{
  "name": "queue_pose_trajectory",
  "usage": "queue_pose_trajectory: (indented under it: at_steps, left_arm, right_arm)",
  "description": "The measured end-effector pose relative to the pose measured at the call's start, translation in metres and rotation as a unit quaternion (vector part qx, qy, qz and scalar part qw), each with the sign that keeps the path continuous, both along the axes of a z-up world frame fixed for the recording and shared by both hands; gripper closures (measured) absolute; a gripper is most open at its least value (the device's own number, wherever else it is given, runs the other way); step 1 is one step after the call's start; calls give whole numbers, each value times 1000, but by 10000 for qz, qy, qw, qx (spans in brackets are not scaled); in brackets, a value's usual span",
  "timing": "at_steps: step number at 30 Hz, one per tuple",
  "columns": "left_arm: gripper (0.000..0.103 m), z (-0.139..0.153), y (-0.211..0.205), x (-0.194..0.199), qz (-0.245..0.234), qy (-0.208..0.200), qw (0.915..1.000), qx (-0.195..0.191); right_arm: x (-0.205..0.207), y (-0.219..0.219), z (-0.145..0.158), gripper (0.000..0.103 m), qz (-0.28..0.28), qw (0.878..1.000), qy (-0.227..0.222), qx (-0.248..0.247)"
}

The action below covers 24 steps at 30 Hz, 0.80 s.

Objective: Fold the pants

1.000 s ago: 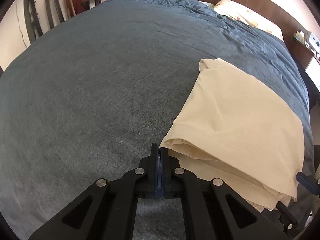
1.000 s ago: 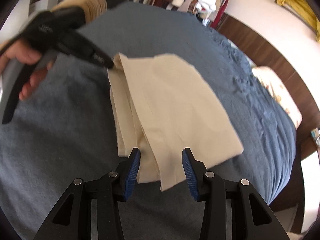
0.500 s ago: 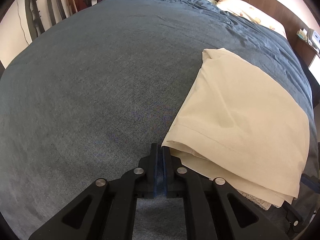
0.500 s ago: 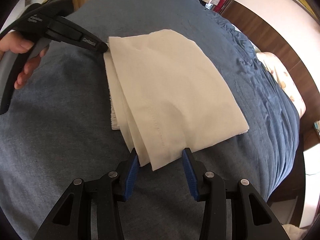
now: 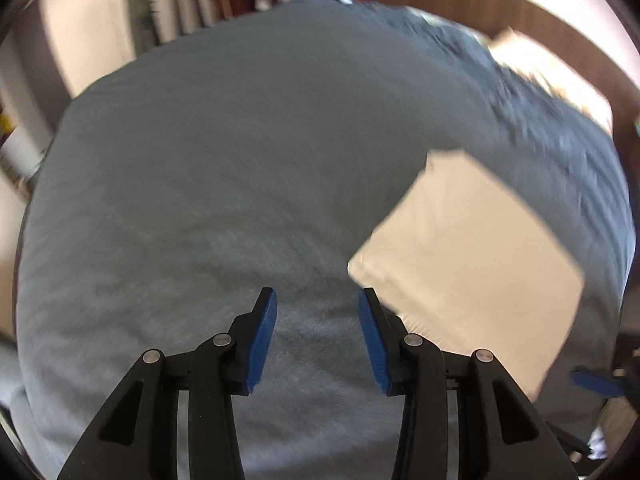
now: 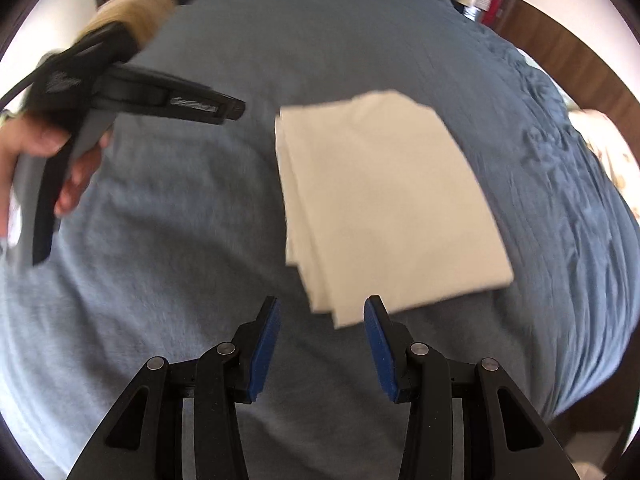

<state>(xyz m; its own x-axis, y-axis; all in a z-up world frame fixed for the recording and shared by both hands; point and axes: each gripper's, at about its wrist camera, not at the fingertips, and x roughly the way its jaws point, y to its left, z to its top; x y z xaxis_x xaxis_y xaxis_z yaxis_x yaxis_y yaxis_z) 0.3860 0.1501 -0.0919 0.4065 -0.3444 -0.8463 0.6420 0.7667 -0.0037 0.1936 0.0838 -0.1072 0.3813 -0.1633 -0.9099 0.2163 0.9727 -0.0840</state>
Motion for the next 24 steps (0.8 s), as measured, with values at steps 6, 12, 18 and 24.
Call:
queue_pose_trajectory:
  at_steps: [6,12,18,24]
  left_arm:
    - [61,52,5,-17,1195,-6,9915,-511]
    - [58,57,-6,-42,1973,365,9778,-604]
    - [57,38,-27,-69,2154,676,9729,-505]
    - [56,0,-60,-79,2047,969,9731,-413]
  right_arm:
    - [9,-58,22,60,678,9965,-218,435]
    - [30,-123,47,60,992,9891,-530,949]
    - [54,-188,52,59,900,9861,-628,1246]
    - [77,-233,11,56,489,9730,-338,2231]
